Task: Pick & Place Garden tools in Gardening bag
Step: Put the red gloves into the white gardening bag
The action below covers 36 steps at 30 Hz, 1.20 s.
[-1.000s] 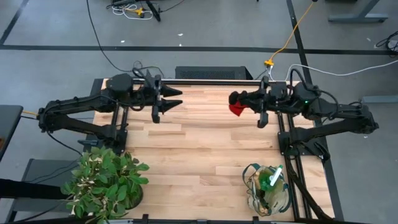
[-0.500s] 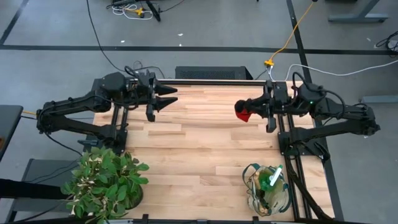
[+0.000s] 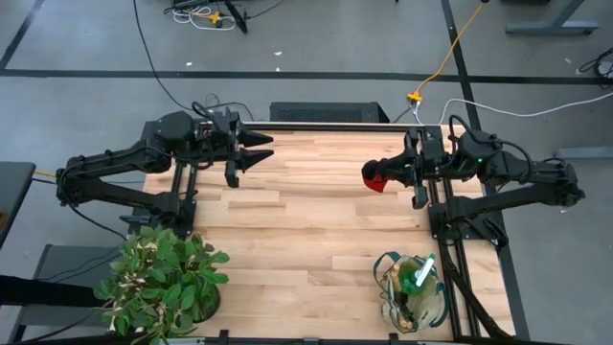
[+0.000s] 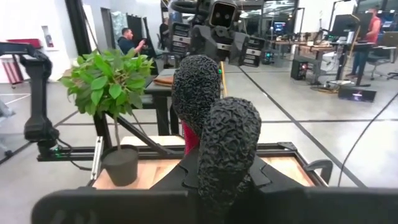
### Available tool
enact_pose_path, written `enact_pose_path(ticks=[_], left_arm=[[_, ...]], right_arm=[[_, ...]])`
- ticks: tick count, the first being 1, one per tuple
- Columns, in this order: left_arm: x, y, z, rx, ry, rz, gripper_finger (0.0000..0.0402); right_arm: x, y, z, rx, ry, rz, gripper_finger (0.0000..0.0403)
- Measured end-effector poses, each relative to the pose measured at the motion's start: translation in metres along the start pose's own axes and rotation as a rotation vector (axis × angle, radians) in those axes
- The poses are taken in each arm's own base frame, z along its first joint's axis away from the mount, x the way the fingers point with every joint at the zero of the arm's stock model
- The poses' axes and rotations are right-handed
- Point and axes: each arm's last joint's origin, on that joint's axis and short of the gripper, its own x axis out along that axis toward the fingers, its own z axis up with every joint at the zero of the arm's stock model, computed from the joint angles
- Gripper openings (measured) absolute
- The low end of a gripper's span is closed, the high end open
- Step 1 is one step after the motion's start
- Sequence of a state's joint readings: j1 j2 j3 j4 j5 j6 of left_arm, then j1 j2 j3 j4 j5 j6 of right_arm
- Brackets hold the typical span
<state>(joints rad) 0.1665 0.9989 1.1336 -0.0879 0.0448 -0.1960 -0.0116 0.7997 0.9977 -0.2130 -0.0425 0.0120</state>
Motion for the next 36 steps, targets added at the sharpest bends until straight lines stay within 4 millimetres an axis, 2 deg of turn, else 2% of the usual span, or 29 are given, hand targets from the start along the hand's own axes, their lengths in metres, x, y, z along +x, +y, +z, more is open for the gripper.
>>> enact_pose_path(ticks=[5, 17, 23, 28, 36], left_arm=[[0.000, -0.001, 0.000, 0.011, 0.003, -0.016, 0.0147], [0.000, -0.002, 0.000, 0.054, 0.010, -0.061, 0.0012], [0.000, -0.002, 0.000, 0.070, 0.010, -0.062, 0.0010], [0.000, -0.006, -0.001, 0.133, 0.010, -0.084, 0.0005], [0.000, -0.016, -0.003, 0.138, 0.014, -0.116, 0.0004]], right_arm=[[-0.006, 0.006, 0.000, 0.002, 0.010, 0.036, 0.0042], [-0.012, 0.028, -0.002, 0.025, 0.036, 0.207, 0.0024], [-0.014, 0.039, -0.004, 0.020, 0.052, 0.276, 0.0022], [-0.016, 0.048, -0.004, 0.022, 0.061, 0.335, 0.0022], [-0.022, 0.064, -0.005, 0.035, 0.068, 0.448, 0.0021]])
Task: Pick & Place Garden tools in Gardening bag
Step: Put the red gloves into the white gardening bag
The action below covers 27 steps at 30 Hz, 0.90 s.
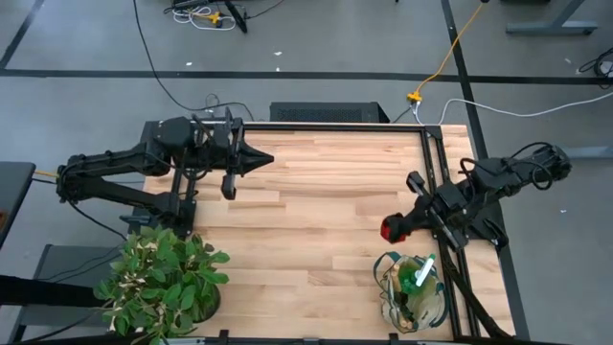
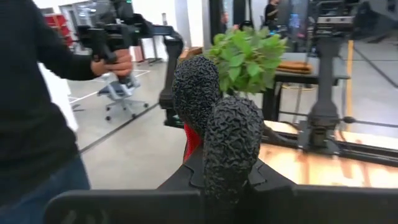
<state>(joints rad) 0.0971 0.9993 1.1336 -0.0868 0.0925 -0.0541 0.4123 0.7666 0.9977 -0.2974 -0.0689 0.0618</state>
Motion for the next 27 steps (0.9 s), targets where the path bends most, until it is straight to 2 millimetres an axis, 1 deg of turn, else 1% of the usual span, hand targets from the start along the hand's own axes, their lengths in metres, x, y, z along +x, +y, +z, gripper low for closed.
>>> enact_pose_path(ticks=[7, 15, 23, 27], left_arm=[[0.000, -0.008, 0.000, 0.003, 0.002, -0.037, 0.0003], [0.001, -0.013, -0.001, 0.018, 0.002, -0.061, 0.0002], [0.001, -0.023, -0.001, 0.017, 0.003, -0.084, 0.0001], [0.001, -0.028, -0.002, 0.019, 0.006, -0.094, 0.0001]], right_arm=[[0.000, 0.012, 0.001, -0.001, -0.009, 0.085, 0.0021], [-0.001, 0.029, -0.001, -0.004, 0.002, 0.239, 0.0021], [-0.006, 0.050, 0.000, -0.011, -0.012, 0.386, 0.0021], [-0.008, 0.058, 0.000, -0.014, -0.012, 0.432, 0.0021]])
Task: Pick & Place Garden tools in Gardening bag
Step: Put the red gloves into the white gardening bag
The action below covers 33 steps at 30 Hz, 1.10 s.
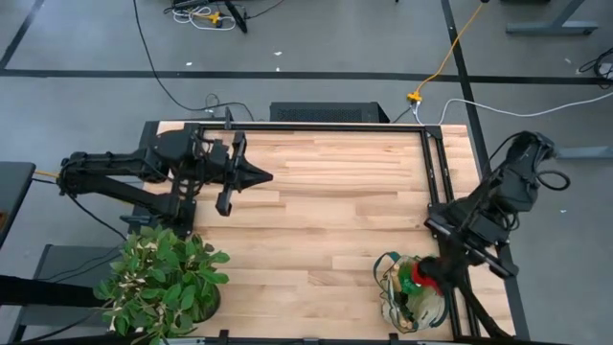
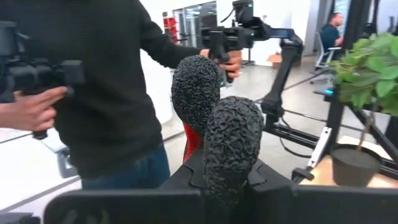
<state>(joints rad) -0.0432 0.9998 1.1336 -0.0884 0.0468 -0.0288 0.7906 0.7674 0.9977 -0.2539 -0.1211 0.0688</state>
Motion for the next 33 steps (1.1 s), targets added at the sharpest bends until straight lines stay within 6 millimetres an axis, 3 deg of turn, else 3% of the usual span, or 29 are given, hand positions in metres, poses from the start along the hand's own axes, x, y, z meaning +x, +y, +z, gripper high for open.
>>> enact_pose_path(ticks=[16, 33], left_arm=[[0.001, -0.012, -0.003, -0.003, 0.021, 0.035, 0.0001], [0.001, -0.017, -0.003, 0.043, 0.024, 0.042, 0.0001]], right_arm=[[0.039, 0.013, -0.023, -0.019, 0.139, 0.088, 0.0021], [0.053, 0.012, -0.092, 0.033, 0.081, 0.115, 0.0021]])
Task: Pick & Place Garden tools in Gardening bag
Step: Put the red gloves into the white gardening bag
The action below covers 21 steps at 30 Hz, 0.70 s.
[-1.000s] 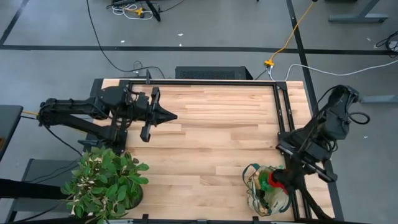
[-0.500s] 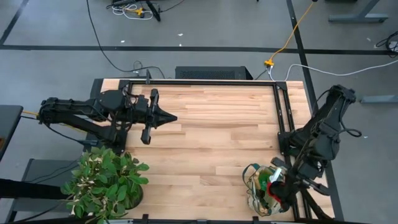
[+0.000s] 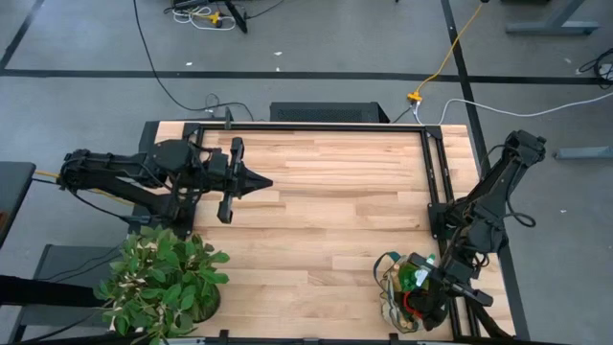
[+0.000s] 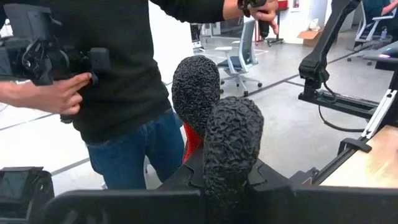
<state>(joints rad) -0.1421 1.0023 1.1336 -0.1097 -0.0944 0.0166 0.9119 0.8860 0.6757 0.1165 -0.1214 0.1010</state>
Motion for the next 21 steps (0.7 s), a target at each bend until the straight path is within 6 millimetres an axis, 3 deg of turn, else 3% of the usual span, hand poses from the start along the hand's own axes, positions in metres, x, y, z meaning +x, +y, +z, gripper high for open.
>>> enact_pose_path(ticks=[10, 21], left_arm=[[0.000, 0.000, 0.000, 0.007, 0.001, 0.003, 0.0001], [0.000, 0.000, -0.003, 0.010, 0.034, 0.010, 0.0001]], right_arm=[[0.001, -0.004, -0.039, 0.087, 0.031, 0.007, 0.0021], [-0.001, -0.006, -0.065, 0.138, 0.085, -0.004, 0.0021]])
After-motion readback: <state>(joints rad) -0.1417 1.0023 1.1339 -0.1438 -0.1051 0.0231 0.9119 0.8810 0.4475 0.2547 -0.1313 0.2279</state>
